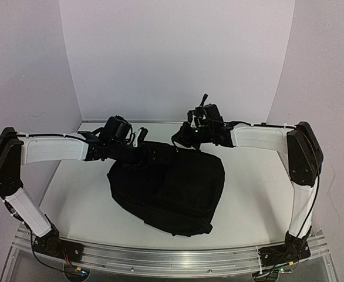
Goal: Pack the student bag
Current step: Zip the student bag at the center of the board.
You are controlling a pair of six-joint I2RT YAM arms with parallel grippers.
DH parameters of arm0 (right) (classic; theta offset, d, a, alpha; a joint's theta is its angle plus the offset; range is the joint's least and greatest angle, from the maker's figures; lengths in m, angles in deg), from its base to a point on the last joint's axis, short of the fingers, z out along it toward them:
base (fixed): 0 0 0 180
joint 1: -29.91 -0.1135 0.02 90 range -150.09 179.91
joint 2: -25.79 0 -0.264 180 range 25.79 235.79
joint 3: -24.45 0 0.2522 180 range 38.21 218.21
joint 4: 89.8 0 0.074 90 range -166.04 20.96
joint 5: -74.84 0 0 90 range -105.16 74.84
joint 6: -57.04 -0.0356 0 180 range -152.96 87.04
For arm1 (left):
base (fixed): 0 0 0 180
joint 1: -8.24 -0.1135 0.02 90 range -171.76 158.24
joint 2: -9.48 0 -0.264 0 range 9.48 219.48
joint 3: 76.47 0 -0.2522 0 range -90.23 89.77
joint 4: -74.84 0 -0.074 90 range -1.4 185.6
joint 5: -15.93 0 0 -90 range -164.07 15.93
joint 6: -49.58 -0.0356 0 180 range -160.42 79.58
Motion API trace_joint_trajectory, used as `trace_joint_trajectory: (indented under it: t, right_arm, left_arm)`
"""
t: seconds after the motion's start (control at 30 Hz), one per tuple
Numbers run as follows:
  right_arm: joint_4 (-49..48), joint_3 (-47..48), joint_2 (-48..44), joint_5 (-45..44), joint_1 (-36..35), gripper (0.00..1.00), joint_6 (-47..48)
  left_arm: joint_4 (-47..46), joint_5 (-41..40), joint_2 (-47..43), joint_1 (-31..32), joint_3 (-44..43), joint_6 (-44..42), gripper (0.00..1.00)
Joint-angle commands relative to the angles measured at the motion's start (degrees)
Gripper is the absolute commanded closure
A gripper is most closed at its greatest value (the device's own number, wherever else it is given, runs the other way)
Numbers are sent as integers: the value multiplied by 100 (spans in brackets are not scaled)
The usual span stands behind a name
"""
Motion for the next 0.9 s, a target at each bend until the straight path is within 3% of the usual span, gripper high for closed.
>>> trace_joint_trajectory:
  t: [0.0, 0.13, 0.2, 0.4, 0.53, 0.7, 0.87]
  right_arm:
    - [-234, -70, -34, 56, -8, 100, 63]
    - [-230, -184, -129, -46, -7, 98, 236]
    - [-214, -247, -196, -161, -12, 87, 386]
    - [-156, -317, -245, -4, -7, 68, 575]
    - [-128, -365, -271, 3, -8, 63, 602]
    - [-104, -336, -212, 154, -7, 67, 531]
    - [-82, -330, -235, 152, -6, 86, 470]
  left_arm:
    - [-141, 17, 40, 5, -134, 5, 10]
    - [-111, -3, 23, 6, -128, 4, 10]
    - [-103, 2, 25, 6, -127, 1, 10]
    - [-93, -16, 17, 6, -131, -2, 10]
    - [-91, -21, 24, 6, -127, 15, 10]
    - [-93, -7, 41, 6, -133, 22, 10]
    - [-86, -22, 19, 5, -127, 34, 10]
